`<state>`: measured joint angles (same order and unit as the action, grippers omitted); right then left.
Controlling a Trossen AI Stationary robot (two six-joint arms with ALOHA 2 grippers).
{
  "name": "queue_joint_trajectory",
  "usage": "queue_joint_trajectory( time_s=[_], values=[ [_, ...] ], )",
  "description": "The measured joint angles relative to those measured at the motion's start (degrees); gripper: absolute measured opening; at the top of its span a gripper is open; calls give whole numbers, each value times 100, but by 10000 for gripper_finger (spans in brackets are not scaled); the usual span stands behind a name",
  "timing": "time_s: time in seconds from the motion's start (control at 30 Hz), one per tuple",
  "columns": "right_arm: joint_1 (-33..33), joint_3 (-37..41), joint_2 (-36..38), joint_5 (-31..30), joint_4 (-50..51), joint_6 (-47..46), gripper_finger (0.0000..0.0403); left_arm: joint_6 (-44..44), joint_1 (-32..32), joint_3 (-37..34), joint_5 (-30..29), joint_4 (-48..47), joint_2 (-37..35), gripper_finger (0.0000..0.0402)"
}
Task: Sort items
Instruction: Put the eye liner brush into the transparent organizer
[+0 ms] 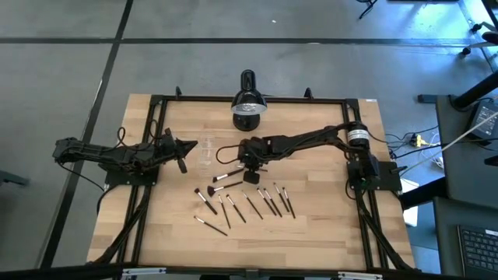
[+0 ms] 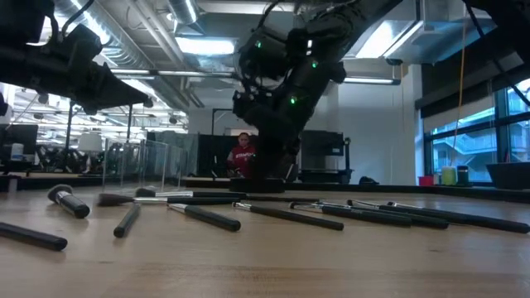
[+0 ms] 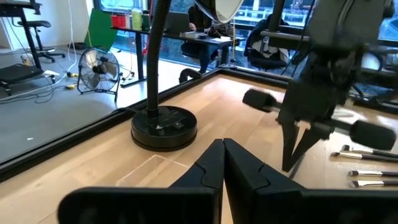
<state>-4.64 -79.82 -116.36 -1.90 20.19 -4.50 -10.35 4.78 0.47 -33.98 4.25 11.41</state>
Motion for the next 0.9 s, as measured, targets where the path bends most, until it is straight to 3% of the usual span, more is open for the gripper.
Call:
queue_joint_trajectory(
  time_s=[0.23, 0.4, 0.7, 0.9],
  values=[
    [0, -6, 146, 33, 102, -86, 6, -2, 0, 0, -7, -7, 56, 2],
    [-7, -17, 153, 149, 771, -150, 40, -2, 0, 0, -98, -12, 87, 5],
    [57, -1108, 153, 143, 2433, -452, 97, -4, 0, 0, -424, 4, 98, 3],
    [247, -1457, 156, 150, 2241, -140, 100, -44, 0, 0, -601, 162, 98, 5]
  ],
)
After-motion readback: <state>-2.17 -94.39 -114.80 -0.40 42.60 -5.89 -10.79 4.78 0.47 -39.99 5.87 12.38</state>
